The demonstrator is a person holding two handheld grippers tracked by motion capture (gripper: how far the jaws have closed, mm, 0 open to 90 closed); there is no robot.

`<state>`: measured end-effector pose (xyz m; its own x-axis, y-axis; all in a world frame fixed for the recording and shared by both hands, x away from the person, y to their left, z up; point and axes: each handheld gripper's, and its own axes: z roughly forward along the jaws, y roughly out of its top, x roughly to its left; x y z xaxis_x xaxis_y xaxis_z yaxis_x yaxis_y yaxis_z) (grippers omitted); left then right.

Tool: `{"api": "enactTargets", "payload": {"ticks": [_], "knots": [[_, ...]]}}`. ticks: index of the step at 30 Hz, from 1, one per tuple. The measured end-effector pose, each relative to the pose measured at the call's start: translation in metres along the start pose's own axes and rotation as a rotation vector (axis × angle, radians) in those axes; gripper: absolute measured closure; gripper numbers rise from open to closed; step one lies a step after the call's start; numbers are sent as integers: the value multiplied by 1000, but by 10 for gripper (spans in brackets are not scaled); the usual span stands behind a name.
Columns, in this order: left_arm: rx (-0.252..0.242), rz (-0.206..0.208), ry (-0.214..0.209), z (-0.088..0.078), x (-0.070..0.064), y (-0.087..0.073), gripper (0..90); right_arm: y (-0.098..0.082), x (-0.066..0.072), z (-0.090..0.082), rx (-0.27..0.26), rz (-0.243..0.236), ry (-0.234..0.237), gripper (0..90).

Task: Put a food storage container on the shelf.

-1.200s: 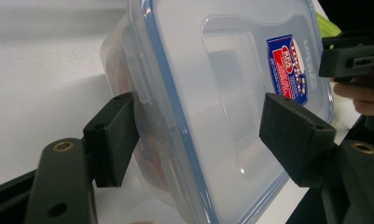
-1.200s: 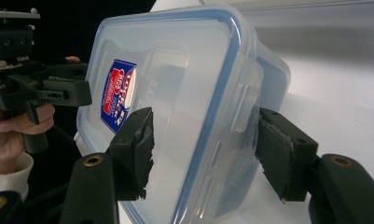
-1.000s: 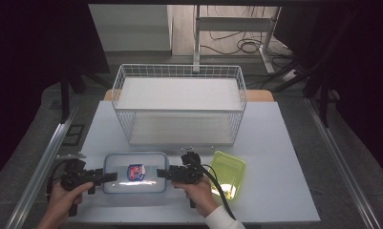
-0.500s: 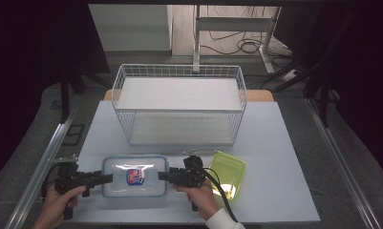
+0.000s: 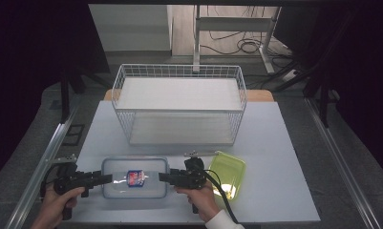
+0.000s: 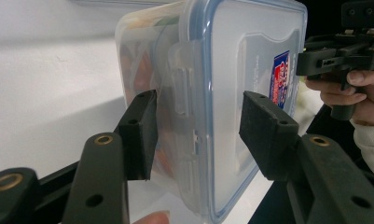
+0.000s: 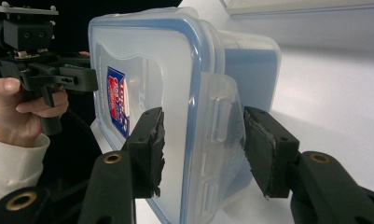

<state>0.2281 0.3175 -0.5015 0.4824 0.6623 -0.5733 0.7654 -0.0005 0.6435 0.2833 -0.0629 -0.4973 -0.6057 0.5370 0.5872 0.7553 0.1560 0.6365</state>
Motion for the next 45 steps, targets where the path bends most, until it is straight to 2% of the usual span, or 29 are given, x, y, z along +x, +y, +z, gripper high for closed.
{"api": "enactTargets", "payload": {"ticks": [6,14,17,21,22,26,27,34,36,37,41,45], "knots": [[-12,5,0,-2,-3,3,482,2,2,-2,-5,-3,4,500],[-43,48,-23,-3,-21,21,485,16,10,-23,-42,-39,-2,505],[-54,77,-32,1,-33,34,485,24,14,-42,-73,-61,-17,505],[-56,92,-36,4,-42,42,485,28,14,-51,-88,-77,-25,505],[-60,102,-37,6,-47,45,485,31,15,-60,-94,-87,-31,505],[-65,114,-43,9,-55,51,486,34,15,-70,-98,-98,-37,505],[-68,121,-47,11,-60,55,487,37,15,-78,-105,-108,-42,505],[-71,145,-65,22,-77,75,489,48,13,-103,-131,-114,-55,505],[-71,148,-67,23,-79,78,489,49,12,-106,-134,-115,-56,506],[-70,155,-68,27,-83,85,490,53,9,-113,-141,-117,-57,506],[-72,161,-68,30,-89,93,490,58,6,-119,-147,-119,-56,506],[-68,175,-75,35,-97,111,491,69,4,-132,-160,-119,-59,506]]}}
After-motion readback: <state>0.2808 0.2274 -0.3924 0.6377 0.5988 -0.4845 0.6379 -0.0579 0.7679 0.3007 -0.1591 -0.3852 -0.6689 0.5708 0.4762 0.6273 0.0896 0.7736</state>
